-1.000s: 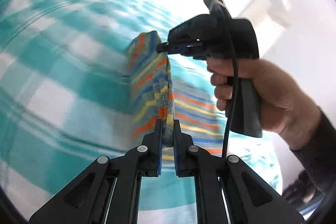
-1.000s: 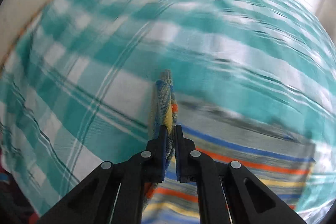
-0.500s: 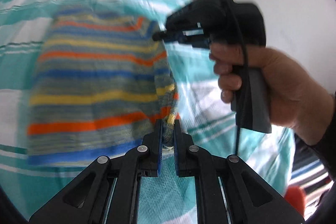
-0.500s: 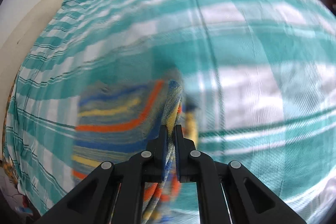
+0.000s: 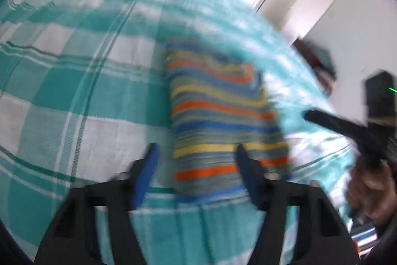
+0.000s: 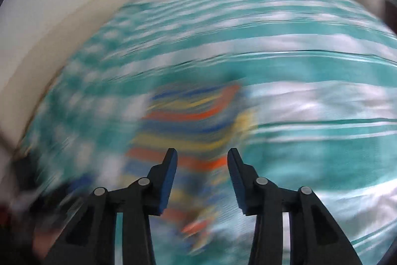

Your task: Fold small clothes

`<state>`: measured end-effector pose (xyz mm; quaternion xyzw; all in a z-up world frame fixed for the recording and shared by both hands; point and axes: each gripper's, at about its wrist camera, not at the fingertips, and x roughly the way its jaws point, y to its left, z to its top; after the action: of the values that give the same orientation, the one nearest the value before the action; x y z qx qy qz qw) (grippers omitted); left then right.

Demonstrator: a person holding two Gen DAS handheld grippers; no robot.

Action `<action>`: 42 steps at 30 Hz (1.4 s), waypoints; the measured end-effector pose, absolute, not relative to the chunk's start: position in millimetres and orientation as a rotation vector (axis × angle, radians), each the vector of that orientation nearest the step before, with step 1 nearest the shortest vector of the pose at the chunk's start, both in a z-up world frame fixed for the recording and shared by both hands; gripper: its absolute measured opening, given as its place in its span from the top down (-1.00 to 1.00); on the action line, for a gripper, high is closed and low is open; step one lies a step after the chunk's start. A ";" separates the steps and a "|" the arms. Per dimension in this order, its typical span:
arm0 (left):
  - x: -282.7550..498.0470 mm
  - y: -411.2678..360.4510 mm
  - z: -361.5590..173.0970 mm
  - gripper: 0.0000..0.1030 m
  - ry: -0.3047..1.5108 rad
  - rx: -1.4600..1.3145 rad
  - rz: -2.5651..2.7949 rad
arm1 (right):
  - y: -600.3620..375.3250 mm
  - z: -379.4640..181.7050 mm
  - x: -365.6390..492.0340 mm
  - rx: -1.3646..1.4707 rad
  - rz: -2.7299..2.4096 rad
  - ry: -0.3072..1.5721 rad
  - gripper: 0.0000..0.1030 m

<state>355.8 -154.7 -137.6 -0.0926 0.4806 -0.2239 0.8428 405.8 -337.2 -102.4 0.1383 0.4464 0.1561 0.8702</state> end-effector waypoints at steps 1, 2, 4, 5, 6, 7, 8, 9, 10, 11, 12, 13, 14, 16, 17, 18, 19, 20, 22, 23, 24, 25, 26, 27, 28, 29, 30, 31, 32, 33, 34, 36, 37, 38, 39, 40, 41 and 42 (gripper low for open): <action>363.8 -159.6 -154.7 0.65 1.081 -0.145 -0.449 | -322.2 -115.6 398.4 0.277 0.375 0.972 0.29; 366.1 -160.9 -169.1 0.80 1.137 -0.135 -0.449 | -314.8 -129.3 392.6 0.258 0.379 1.006 0.33; 359.7 -154.3 -172.2 0.81 1.136 -0.138 -0.457 | -309.2 -175.2 383.2 0.223 0.327 1.144 0.47; 356.5 -152.1 -168.5 0.81 1.133 -0.125 -0.462 | -312.3 -194.6 375.4 0.233 0.305 1.189 0.61; 352.0 -150.4 -162.0 0.82 1.125 -0.099 -0.463 | -316.1 -194.2 368.8 0.249 0.313 1.153 0.61; 349.7 -147.0 -156.2 0.80 1.114 -0.072 -0.459 | -317.4 -184.8 365.1 0.242 0.318 1.144 0.62; 347.4 -144.6 -147.6 0.66 1.094 -0.045 -0.443 | -318.1 -177.7 364.9 0.242 0.316 1.145 0.62; 347.5 -142.1 -139.2 0.47 1.065 -0.033 -0.431 | -321.1 -160.4 367.8 0.253 0.319 1.109 0.62; 348.9 -140.5 -130.9 -0.05 1.031 -0.043 -0.431 | -323.0 -148.0 370.7 0.253 0.324 1.074 0.55; 350.6 -140.6 -123.3 -0.37 0.986 -0.060 -0.433 | -324.8 -130.4 379.3 0.231 0.317 1.025 0.55; 362.7 -144.0 -120.9 -0.39 0.953 -0.068 -0.436 | -326.1 -117.9 389.7 0.208 0.306 0.992 0.55; 367.3 -152.4 -118.6 -0.39 0.934 -0.072 -0.445 | -327.8 -106.1 407.1 0.188 0.299 0.961 0.54; 373.1 -163.3 -119.7 -0.39 0.931 -0.073 -0.455 | -329.9 -100.9 420.2 0.177 0.293 0.944 0.54; 382.5 -180.2 -128.3 -0.39 0.948 -0.060 -0.466 | -334.5 -104.0 457.7 0.182 0.282 0.940 0.54; 384.9 -188.7 -135.4 -0.39 0.968 -0.037 -0.467 | -334.9 -112.1 472.0 0.181 0.274 0.959 0.54; 385.6 -198.8 -148.0 -0.39 1.005 0.007 -0.468 | -333.9 -132.4 484.8 0.182 0.254 1.009 0.54; 383.7 -206.9 -162.0 -0.36 1.055 0.066 -0.465 | -337.5 -157.0 490.5 0.192 0.235 1.090 0.54; 378.2 -210.4 -168.0 -0.33 1.087 0.109 -0.461 | -337.1 -175.7 497.4 0.198 0.230 1.160 0.54; 365.6 -203.1 -166.6 -0.35 1.078 0.131 -0.464 | -336.0 -178.6 496.7 0.171 0.247 1.152 0.56; 362.3 -196.4 -159.9 -0.43 1.062 0.108 -0.458 | -333.7 -168.1 499.0 0.150 0.247 1.143 0.56; 361.6 -192.5 -155.7 -0.47 1.058 0.091 -0.451 | -331.6 -157.1 500.2 0.133 0.241 1.112 0.56; 362.7 -188.6 -151.4 -0.48 1.057 0.068 -0.443 | -330.3 -141.7 504.7 0.126 0.241 1.054 0.55; 364.8 -186.6 -148.7 -0.48 1.060 0.056 -0.436 | -329.2 -129.8 512.1 0.130 0.237 1.012 0.53; 366.3 -185.8 -147.1 -0.48 1.064 0.057 -0.426 | -329.2 -121.9 521.6 0.144 0.227 0.980 0.51; 368.2 -186.4 -148.3 -0.48 1.066 0.064 -0.416 | -330.4 -121.3 530.5 0.161 0.218 0.966 0.44; 370.6 -186.3 -149.6 -0.48 1.072 0.075 -0.404 | -331.1 -124.6 539.3 0.173 0.210 0.964 0.31; 373.1 -185.8 -150.6 -0.48 1.081 0.084 -0.391 | -331.8 -138.2 550.9 0.170 0.173 0.995 0.25; 374.3 -185.0 -151.9 -0.48 1.089 0.085 -0.383 | -334.0 -154.1 555.3 0.157 0.133 1.040 0.21; 374.5 -182.6 -151.9 -0.48 1.097 0.084 -0.375 | -337.5 -174.7 560.3 0.157 0.098 1.101 0.22; 377.1 -183.9 -153.4 -0.48 1.099 0.083 -0.369 | -340.3 -181.5 560.2 0.172 0.096 1.091 0.22; 376.2 -181.7 -153.0 -0.48 1.099 0.082 -0.363 | -338.5 -178.3 555.9 0.174 0.087 1.055 0.23; 374.2 -179.2 -151.8 -0.48 1.099 0.079 -0.356 | -332.5 -164.4 540.1 0.199 0.058 1.024 0.23; 372.2 -178.3 -150.8 -0.48 1.101 0.079 -0.355 | -330.0 -156.8 531.9 0.209 0.067 1.010 0.23; 373.5 -179.1 -151.0 -0.48 1.102 0.080 -0.353 | -323.7 -145.1 518.3 0.204 0.087 0.984 0.23; 373.4 -179.5 -150.3 -0.48 1.101 0.080 -0.352 | -320.6 -133.5 507.2 0.177 0.100 0.965 0.23; 373.4 -179.7 -149.4 -0.48 1.101 0.080 -0.350 | -314.0 -124.8 495.5 0.148 0.117 0.952 0.23; 372.6 -180.0 -147.8 -0.48 1.101 0.078 -0.349 | -305.9 -115.9 483.0 0.119 0.145 0.939 0.24; 372.1 -180.3 -146.1 -0.48 1.101 0.074 -0.349 | -296.6 -107.9 464.7 0.090 0.178 0.924 0.24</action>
<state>372.1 -180.3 -146.1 0.0349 0.5204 -0.1648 0.8372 464.7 -296.6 -107.9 0.0434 0.4451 0.0855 0.8903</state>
